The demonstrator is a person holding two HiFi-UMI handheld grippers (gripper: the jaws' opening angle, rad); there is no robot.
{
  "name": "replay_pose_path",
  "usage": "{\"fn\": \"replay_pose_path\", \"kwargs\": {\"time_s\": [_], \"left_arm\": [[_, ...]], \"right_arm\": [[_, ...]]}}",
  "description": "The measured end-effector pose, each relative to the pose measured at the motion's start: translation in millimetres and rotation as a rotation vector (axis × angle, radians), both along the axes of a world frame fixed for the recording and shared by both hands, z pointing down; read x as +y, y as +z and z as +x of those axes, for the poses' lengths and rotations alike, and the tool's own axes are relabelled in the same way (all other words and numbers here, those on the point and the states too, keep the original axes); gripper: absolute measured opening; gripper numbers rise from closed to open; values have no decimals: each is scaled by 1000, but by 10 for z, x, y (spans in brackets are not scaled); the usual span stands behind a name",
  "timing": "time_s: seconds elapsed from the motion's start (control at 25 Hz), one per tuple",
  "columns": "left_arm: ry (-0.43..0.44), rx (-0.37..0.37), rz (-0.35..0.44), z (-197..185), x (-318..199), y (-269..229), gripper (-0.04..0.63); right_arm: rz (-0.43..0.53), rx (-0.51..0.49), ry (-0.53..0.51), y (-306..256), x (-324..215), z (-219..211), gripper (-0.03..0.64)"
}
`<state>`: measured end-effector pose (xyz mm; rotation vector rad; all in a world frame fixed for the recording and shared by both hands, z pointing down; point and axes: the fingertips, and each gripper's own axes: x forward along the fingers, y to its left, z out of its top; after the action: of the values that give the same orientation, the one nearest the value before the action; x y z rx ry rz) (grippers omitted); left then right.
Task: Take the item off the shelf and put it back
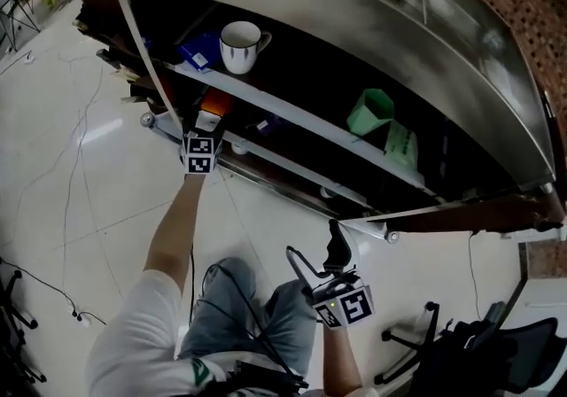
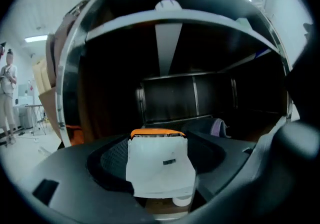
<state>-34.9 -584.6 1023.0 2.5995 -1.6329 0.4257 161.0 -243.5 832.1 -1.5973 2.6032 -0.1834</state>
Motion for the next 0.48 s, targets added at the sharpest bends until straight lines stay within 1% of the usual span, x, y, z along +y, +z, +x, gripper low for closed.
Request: {"fn": "replay_pose_path", "kwargs": {"time_s": [0.04,0.08,0.12,0.16,0.2,0.24,0.28,0.32,0.4,0.48], "left_arm": [[-1,-7,-41,15,-93,128,328],[-7,-12,-105,18,-141,242,342],[-17,-18,-186,11,-138,329,366],[-33,-23,-266,-15,-108,397,412],[-50,-20,-328,-50,-62,435,499],[-64,-7,-362,-84,8,407,522],[-75,11,-368,-112,113,301,522],[-79,32,-351,-121,257,114,522],[-76,94,-292,-64,631,-474,522],[-53,146,-253,-4,1060,-1044,520]], "right_arm": [[-1,4,6,-3,7,38,430],[-5,4,15,-15,20,75,430],[-9,1,28,-39,39,112,430],[-13,-7,44,-83,59,147,430],[-17,-19,59,-148,78,178,430],[-22,-31,71,-237,102,194,430],[-28,-44,76,-348,134,192,430],[-34,-54,77,-481,169,176,430],[-43,-76,74,-798,203,133,430],[-54,-99,68,-1161,202,82,430]]}}
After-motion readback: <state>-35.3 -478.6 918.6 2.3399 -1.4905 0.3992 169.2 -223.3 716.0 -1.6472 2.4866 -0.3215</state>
